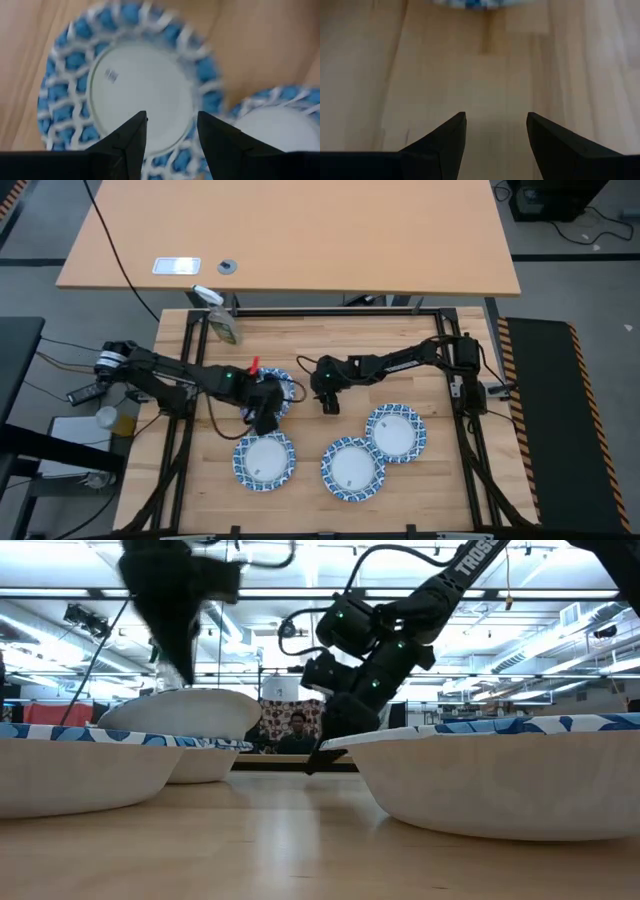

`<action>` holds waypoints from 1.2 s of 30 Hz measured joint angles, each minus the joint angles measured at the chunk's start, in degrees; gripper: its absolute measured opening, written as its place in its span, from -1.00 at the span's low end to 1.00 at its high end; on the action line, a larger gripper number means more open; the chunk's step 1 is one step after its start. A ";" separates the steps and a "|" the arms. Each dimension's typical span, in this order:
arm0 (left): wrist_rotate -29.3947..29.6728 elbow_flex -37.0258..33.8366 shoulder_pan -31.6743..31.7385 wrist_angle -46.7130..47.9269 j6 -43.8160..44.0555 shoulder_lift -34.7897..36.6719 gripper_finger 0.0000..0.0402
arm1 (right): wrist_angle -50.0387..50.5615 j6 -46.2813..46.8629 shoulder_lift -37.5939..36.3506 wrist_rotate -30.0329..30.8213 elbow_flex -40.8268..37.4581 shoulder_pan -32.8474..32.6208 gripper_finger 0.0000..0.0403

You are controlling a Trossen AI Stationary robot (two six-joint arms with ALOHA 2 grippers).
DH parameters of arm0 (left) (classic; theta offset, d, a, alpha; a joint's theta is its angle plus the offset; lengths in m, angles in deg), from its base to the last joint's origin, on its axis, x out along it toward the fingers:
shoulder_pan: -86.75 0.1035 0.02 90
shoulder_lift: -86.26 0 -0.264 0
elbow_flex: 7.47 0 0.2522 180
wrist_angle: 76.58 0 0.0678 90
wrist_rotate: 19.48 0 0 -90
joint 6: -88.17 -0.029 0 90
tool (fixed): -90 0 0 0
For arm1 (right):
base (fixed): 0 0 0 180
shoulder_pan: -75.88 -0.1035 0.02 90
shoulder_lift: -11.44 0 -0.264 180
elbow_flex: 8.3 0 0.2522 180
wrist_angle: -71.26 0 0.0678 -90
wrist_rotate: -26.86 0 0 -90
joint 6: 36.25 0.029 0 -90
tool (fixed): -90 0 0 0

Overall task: Nest bowls inside each other
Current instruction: Stack the white bowl on top of the other white bowl

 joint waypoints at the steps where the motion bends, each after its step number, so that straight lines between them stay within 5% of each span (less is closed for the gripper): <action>1: 0.02 2.16 0.19 0.97 -0.96 -1.48 -0.11 | -0.50 0.01 -0.35 0.48 -0.07 -0.02 0.08; 10: -0.46 13.68 0.62 7.05 0.95 -13.65 -0.11 | 0.36 -1.03 -0.73 1.02 -0.38 -0.55 0.07; 23: 3.07 13.93 1.04 16.69 5.27 -16.35 -0.11 | 2.33 -1.25 -2.02 1.07 -0.38 -0.31 0.07; 36: 1.09 12.26 0.58 16.55 4.29 -17.31 -0.11 | 4.16 -1.25 -5.47 1.11 -2.48 -0.92 0.07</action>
